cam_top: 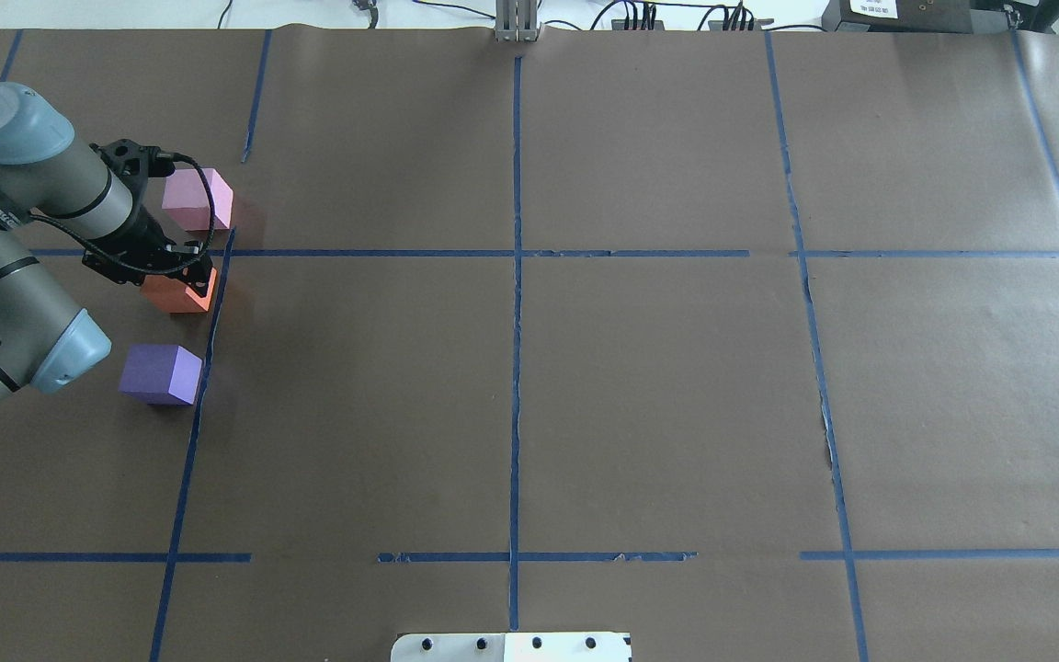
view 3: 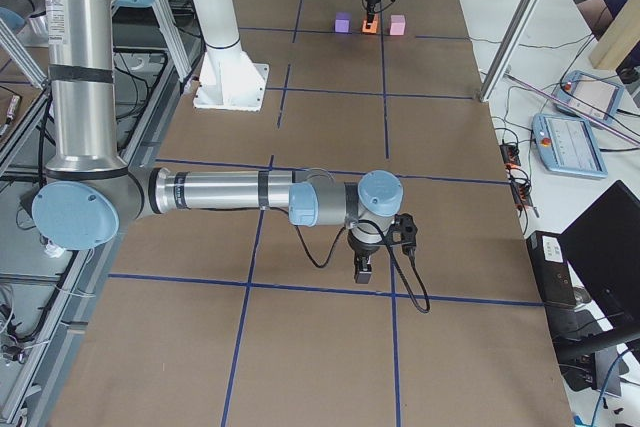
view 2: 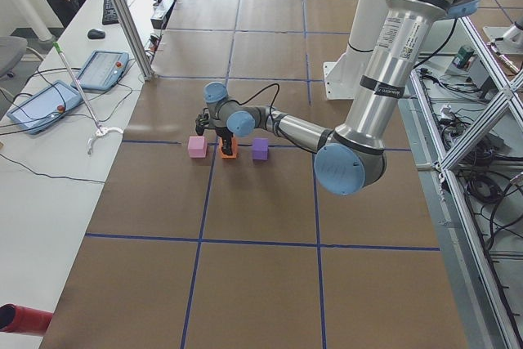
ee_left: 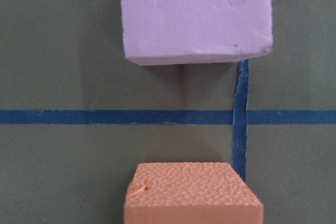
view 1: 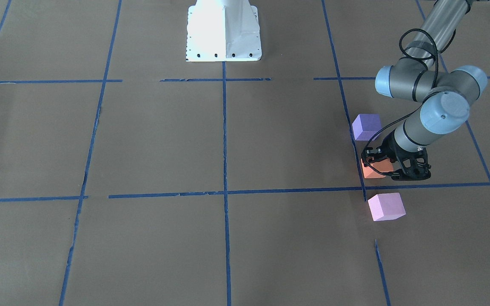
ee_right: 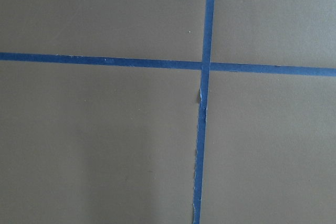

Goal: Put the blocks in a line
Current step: 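Lower the orange cube between the pink and purple cubes, aligning it, then open the left gripper to release the orange cube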

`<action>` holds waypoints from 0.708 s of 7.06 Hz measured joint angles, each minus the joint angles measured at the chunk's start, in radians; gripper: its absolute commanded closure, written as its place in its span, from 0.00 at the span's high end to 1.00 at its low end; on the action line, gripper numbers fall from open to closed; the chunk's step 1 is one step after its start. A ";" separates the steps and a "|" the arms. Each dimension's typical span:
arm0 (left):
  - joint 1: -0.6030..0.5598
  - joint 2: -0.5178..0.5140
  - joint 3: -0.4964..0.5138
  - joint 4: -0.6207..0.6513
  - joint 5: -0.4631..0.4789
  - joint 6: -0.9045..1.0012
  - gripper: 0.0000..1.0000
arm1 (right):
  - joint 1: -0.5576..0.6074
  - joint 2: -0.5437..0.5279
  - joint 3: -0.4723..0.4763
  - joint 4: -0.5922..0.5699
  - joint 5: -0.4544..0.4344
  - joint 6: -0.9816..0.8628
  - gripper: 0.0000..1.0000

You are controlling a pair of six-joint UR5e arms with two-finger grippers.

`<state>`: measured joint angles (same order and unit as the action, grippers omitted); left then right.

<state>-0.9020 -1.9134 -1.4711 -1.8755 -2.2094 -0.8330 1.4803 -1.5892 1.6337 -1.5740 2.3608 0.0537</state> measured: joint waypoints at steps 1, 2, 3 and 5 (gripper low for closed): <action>0.000 -0.001 0.001 0.000 -0.001 0.000 0.72 | 0.000 0.000 0.000 0.000 0.000 0.000 1.00; 0.000 -0.001 0.001 -0.001 -0.001 0.000 0.79 | 0.000 0.000 0.000 0.000 0.000 0.000 1.00; 0.000 -0.002 0.001 -0.001 -0.001 0.000 0.97 | 0.000 0.000 0.000 0.000 0.000 0.000 1.00; 0.000 -0.002 0.001 -0.005 0.001 0.002 1.00 | 0.000 0.000 0.000 0.000 0.000 0.000 1.00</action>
<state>-0.9020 -1.9150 -1.4704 -1.8809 -2.2088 -0.8305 1.4803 -1.5892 1.6337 -1.5738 2.3608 0.0537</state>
